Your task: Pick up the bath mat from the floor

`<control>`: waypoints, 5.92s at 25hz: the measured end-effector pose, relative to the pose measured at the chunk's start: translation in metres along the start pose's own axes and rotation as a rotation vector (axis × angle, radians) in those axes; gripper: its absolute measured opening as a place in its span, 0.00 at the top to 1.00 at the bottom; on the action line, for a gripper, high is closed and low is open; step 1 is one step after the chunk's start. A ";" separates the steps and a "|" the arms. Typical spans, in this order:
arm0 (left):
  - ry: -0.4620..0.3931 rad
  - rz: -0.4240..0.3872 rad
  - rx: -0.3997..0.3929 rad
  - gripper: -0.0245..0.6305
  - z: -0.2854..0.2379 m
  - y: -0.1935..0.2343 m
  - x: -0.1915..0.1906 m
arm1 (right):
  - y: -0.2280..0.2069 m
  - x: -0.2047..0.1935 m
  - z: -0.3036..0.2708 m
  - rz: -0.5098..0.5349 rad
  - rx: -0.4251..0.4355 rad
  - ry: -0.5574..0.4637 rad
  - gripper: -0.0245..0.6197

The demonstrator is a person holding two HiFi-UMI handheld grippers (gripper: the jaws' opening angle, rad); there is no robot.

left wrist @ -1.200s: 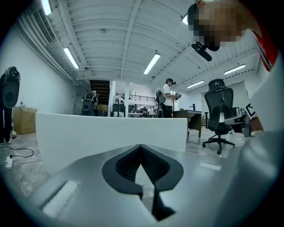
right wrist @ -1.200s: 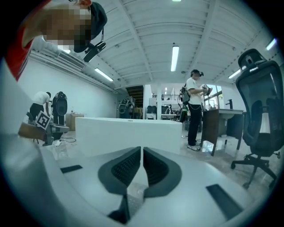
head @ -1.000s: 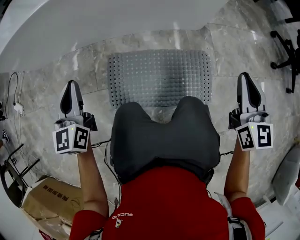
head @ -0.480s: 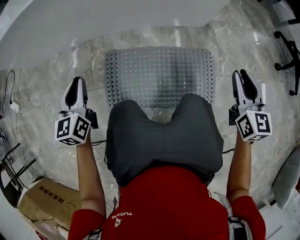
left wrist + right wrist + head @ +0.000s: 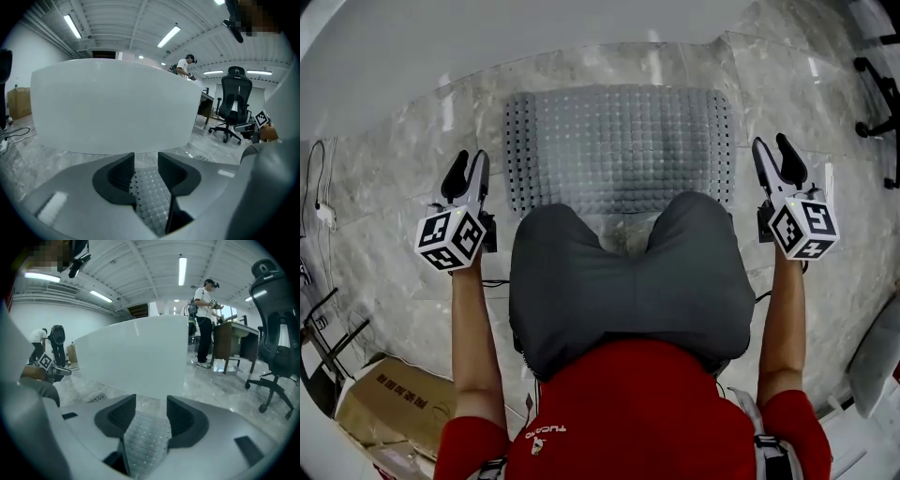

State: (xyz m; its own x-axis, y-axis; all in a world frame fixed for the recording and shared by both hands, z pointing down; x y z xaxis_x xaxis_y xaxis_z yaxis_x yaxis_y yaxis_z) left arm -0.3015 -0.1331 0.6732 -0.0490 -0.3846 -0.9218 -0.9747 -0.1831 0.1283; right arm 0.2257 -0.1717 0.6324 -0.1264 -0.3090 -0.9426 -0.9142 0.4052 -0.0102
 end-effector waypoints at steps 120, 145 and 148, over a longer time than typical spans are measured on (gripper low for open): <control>-0.043 0.084 -0.193 0.89 -0.009 -0.027 0.028 | 0.016 0.017 -0.003 -0.249 0.192 -0.085 0.91; -0.197 0.089 -0.203 0.89 0.151 -0.084 0.338 | 0.032 0.338 0.135 -0.260 0.094 -0.264 0.91; -0.231 0.086 -0.206 0.89 0.181 -0.090 0.394 | 0.040 0.401 0.160 -0.252 0.094 -0.301 0.91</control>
State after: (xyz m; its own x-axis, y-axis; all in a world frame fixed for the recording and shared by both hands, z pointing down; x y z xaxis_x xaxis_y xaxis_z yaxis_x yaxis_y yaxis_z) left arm -0.2731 -0.1042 0.2318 -0.2006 -0.1954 -0.9600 -0.9013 -0.3472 0.2590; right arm 0.2005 -0.1415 0.2004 0.2282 -0.1484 -0.9622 -0.8614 0.4299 -0.2706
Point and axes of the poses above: the fingertips, and each gripper's own axes: z backward along the fingers, y to its left, x out of its top, the point moved 6 cm from there along z, backward along the fingers, and after that the axes turned 9 degrees about -y, right-handed, at the moved point
